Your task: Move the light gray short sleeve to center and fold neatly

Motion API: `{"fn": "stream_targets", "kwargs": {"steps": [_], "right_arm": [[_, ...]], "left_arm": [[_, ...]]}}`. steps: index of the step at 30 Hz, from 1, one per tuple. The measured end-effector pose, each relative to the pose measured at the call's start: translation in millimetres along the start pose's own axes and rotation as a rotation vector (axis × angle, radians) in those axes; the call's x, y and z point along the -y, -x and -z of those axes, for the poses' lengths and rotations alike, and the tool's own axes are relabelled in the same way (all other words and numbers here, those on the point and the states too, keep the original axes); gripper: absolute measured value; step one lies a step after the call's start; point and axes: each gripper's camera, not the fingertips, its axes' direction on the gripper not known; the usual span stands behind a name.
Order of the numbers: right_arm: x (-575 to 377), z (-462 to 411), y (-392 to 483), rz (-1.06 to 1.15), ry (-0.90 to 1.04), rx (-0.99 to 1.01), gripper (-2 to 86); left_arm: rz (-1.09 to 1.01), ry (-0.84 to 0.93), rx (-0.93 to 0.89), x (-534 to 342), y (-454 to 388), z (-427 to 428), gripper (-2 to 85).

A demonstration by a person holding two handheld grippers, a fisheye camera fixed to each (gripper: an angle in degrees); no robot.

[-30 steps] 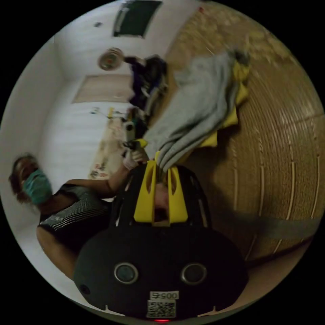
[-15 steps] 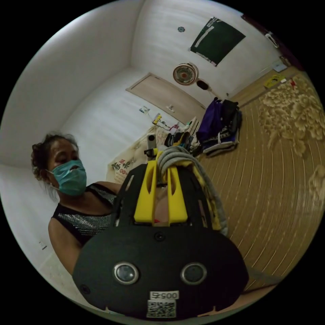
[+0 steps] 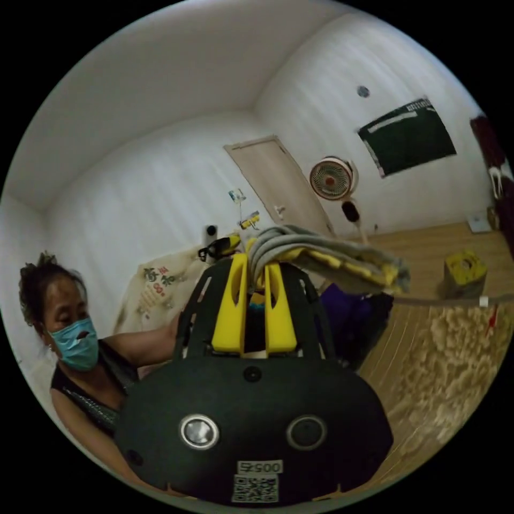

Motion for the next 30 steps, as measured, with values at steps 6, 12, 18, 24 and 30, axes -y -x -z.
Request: {"fn": "stream_targets", "kwargs": {"steps": [6, 12, 18, 24, 30], "right_arm": [[-32.9, -142.7, -71.7, -0.219, 0.145, 0.009, 4.3], [-130.4, -253.2, -138.0, -0.531, 0.287, -0.021, 4.9], [-134.9, -283.5, -130.0, -0.54, 0.282, -0.034, 5.5], [-76.8, -297.6, -95.8, -0.352, 0.236, -0.27, 0.6], [11.8, -415.7, -74.4, -0.105, 0.323, -0.478, -0.9]], "left_arm": [[0.278, 0.148, 0.106, -58.5, 100.9, 25.1, 4.2], [0.583, 0.261, 0.068, -166.9, 179.9, 13.8, 4.3], [0.583, 0.127, 0.002, -202.9, 168.7, 53.9, 4.6], [0.423, 0.069, 0.211, -188.7, 129.6, 125.6, 1.6], [0.269, 0.076, 0.4, -124.6, 121.6, 142.6, -0.5]]}}
